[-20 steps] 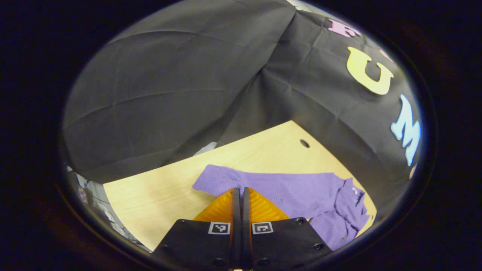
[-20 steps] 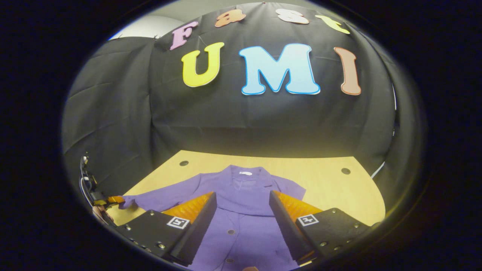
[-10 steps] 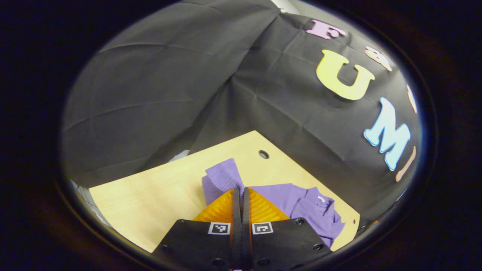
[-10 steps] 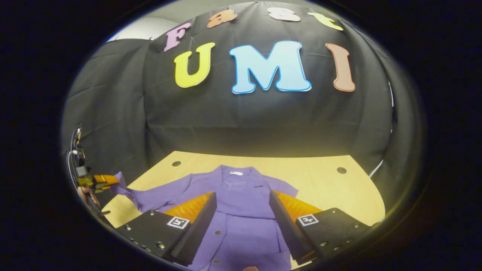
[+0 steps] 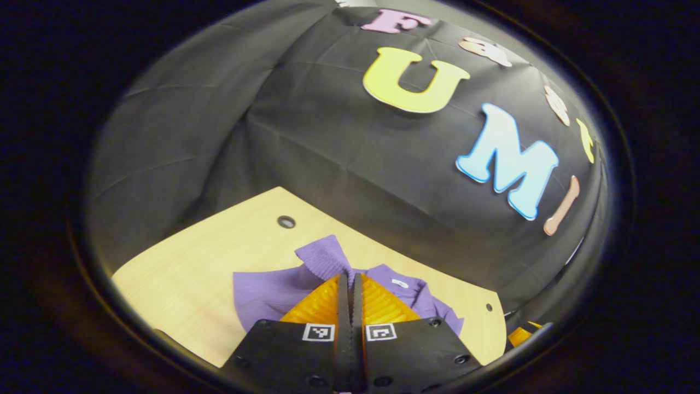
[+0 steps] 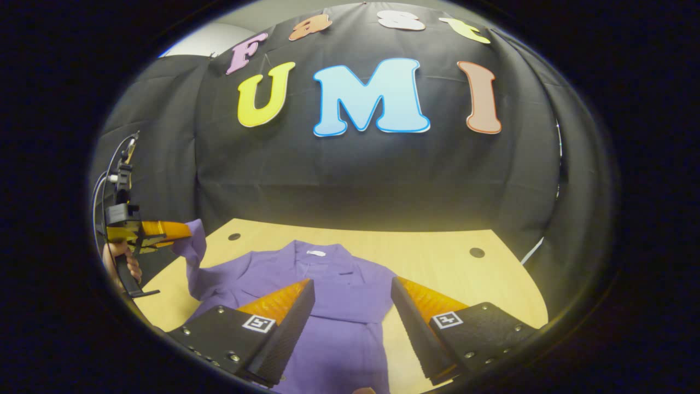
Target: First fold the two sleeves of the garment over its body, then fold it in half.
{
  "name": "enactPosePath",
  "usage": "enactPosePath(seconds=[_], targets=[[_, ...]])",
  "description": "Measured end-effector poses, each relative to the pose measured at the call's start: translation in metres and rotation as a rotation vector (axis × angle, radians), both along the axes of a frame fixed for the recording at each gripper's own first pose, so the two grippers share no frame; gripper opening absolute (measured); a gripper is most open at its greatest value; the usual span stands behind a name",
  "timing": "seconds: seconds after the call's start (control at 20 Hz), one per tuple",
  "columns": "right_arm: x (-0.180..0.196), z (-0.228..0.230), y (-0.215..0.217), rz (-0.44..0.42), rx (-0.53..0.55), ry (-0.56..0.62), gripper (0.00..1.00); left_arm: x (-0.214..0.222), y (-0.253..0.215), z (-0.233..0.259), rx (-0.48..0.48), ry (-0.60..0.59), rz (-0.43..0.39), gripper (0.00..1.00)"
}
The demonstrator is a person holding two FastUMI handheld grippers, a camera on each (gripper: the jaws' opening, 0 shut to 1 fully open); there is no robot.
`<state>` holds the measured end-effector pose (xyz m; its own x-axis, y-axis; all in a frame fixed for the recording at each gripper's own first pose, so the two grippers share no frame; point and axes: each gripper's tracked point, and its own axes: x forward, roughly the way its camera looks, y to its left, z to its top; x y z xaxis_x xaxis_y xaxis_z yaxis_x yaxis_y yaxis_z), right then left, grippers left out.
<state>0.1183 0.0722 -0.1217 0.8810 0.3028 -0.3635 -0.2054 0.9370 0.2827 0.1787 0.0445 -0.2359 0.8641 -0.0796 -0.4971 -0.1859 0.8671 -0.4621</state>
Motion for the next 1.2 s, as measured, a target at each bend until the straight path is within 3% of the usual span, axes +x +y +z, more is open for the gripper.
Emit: enactPosePath(seconds=[0.15,0.45,0.8,1.2], targets=[[-0.001,-0.008,-0.011,-0.015,-0.020,0.007,0.88,0.025,-0.043,0.004,-0.043,-0.036,-0.043,0.06],[-0.008,-0.027,-0.022,-0.022,-0.030,0.045,0.89,0.039,-0.120,-0.016,-0.021,-0.011,-0.175,0.06],[-0.013,-0.040,-0.037,-0.059,-0.022,0.068,0.89,0.038,-0.201,-0.034,-0.010,0.018,-0.328,0.06],[-0.032,-0.049,-0.054,-0.090,-0.014,0.094,0.89,0.026,-0.278,-0.071,0.070,0.085,-0.506,0.06]])
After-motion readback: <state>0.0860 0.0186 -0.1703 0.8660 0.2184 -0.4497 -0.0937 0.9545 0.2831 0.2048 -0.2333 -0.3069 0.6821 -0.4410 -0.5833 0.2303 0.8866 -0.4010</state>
